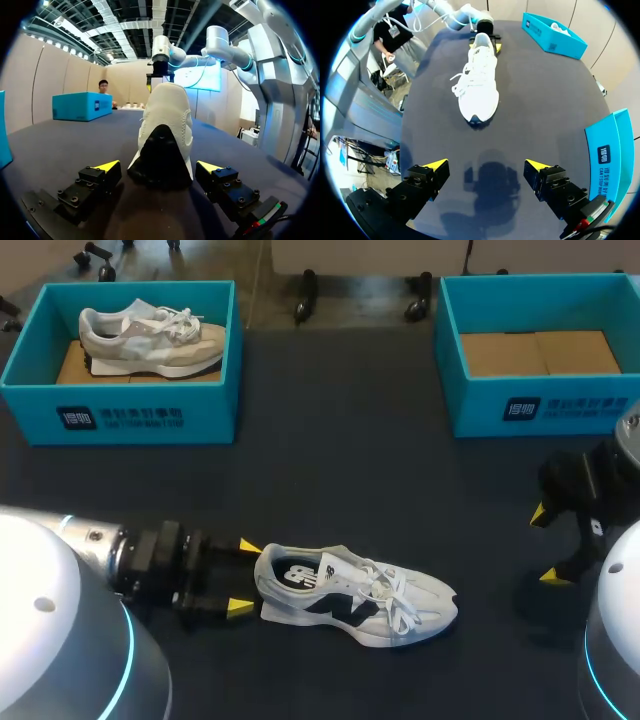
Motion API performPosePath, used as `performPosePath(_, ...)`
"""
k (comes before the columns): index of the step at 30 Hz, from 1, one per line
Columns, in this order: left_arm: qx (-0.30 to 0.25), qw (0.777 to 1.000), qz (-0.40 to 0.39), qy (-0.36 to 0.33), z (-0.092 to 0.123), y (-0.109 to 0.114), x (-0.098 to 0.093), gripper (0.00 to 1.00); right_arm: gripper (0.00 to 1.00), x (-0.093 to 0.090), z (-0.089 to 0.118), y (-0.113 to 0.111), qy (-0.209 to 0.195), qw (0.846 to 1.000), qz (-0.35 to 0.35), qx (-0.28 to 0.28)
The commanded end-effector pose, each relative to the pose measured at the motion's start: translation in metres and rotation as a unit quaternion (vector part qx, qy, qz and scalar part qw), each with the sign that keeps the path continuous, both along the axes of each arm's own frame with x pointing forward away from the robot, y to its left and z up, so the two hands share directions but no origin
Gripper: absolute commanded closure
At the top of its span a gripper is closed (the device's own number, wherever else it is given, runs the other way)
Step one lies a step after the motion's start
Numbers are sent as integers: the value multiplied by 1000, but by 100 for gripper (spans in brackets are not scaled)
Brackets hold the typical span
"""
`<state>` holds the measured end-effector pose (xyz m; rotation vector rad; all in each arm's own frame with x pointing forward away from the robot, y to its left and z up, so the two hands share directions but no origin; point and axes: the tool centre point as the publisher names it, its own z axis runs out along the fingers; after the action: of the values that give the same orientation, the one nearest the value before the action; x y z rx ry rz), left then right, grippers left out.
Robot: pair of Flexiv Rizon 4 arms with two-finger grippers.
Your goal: Take the shoe out of the shoebox, open the shoe tongue, remove and reinsert the insole, then place the shoe into the shoebox
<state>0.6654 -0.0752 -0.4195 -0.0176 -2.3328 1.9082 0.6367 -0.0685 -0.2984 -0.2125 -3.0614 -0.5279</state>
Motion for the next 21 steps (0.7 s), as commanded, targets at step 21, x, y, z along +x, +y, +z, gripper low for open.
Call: performPosePath(21,-3,999,-50,4,-3,-31,-2,0,0,-1,-1,1,0,1000,0,-1)
